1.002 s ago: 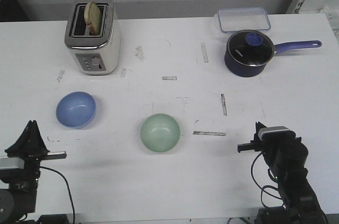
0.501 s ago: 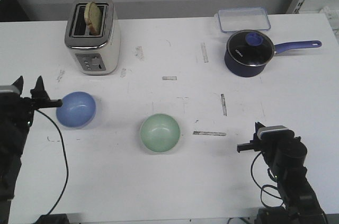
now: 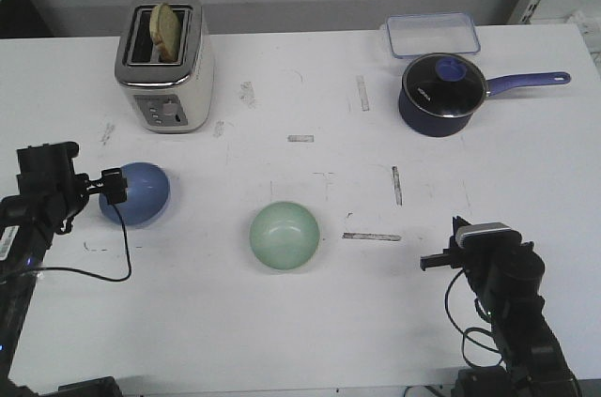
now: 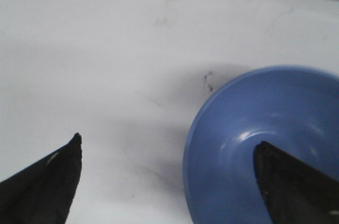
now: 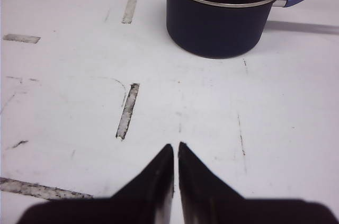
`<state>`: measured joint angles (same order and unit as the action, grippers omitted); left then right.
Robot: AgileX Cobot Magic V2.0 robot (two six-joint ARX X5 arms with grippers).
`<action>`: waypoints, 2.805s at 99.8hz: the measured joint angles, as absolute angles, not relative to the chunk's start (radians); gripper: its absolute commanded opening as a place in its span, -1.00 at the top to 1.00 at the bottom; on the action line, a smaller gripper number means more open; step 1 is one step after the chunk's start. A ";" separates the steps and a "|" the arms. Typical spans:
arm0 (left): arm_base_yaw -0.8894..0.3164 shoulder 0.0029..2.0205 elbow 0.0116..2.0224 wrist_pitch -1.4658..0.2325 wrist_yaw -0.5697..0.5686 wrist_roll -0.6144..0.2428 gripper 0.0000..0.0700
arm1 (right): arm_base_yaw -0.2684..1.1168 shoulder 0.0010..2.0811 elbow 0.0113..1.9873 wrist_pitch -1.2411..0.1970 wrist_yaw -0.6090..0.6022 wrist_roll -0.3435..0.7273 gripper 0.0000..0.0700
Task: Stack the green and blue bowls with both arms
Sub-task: 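Reach the left gripper to the light blue bowl and grasp its rim, then lift the blue bowl with the left gripper over the green bowl, then lower the blue bowl into the green bowl and open the left gripper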
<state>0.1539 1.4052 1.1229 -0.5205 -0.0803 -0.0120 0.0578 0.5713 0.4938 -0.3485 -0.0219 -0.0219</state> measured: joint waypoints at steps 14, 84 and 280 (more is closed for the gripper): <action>0.155 1.494 1.123 -0.547 -0.079 -0.017 -0.67 | 0.058 0.571 0.494 -0.348 -0.022 -0.022 1.00; 0.155 1.556 1.128 -0.525 -0.039 -0.082 1.00 | 0.058 0.571 0.494 -0.348 -0.022 -0.022 1.00; -0.639 1.538 1.278 -0.583 0.105 -0.200 0.14 | 0.058 0.571 0.492 -0.348 -0.022 -0.023 1.00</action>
